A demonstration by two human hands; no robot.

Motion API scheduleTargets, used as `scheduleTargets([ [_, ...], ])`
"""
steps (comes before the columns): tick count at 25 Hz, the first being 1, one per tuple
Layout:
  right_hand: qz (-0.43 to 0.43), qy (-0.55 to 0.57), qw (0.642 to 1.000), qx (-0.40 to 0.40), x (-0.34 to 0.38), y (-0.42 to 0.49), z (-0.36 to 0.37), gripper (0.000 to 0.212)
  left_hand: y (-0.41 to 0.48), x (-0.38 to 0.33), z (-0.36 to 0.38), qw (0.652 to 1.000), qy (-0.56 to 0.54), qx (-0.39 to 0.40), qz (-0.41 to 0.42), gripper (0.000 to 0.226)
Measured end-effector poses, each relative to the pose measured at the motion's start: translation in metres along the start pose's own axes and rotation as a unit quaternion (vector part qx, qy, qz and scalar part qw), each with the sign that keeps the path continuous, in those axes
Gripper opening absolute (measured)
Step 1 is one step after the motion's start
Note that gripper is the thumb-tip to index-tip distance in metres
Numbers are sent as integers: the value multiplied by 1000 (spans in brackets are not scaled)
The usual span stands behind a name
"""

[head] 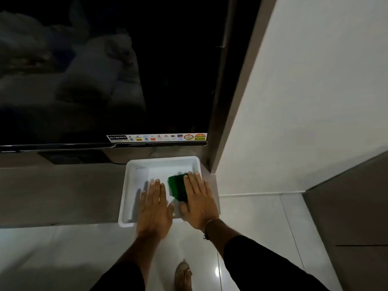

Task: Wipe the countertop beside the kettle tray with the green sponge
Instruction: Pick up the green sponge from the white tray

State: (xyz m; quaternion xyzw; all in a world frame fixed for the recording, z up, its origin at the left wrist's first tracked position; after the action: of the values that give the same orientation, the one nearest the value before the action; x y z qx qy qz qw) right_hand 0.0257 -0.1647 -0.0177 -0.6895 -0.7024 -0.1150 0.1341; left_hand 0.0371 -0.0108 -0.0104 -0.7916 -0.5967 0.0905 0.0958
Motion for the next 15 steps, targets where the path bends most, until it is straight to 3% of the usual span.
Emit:
scheduleTargets([
  [5,-29,-29,993,114,14,57,49,95,54,40,17,998,-34,-43,-16,73],
  [7,-30,-72,987,137,12,65,65,88,65,45,23,999,-34,-33,-4,73],
  [10,-12,-81,989,126,11,68,76,71,76,50,33,1000,-19,-16,6,73],
  [15,-37,-97,990,96,14,66,72,68,73,45,28,1000,-3,-19,8,73],
])
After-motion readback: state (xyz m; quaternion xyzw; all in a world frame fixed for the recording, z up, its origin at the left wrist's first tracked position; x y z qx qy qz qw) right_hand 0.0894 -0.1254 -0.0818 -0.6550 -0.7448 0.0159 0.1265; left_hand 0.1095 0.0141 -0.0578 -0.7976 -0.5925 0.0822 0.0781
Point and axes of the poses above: each hand's wrist, its own y-axis towards the middle knuckle, its own z-axis out of the palm, x = y × z, the point moved 4 cm from there along y, towards the middle knuckle, and after that the axes turned 2 degrees about -y, right-handed, at the moved point
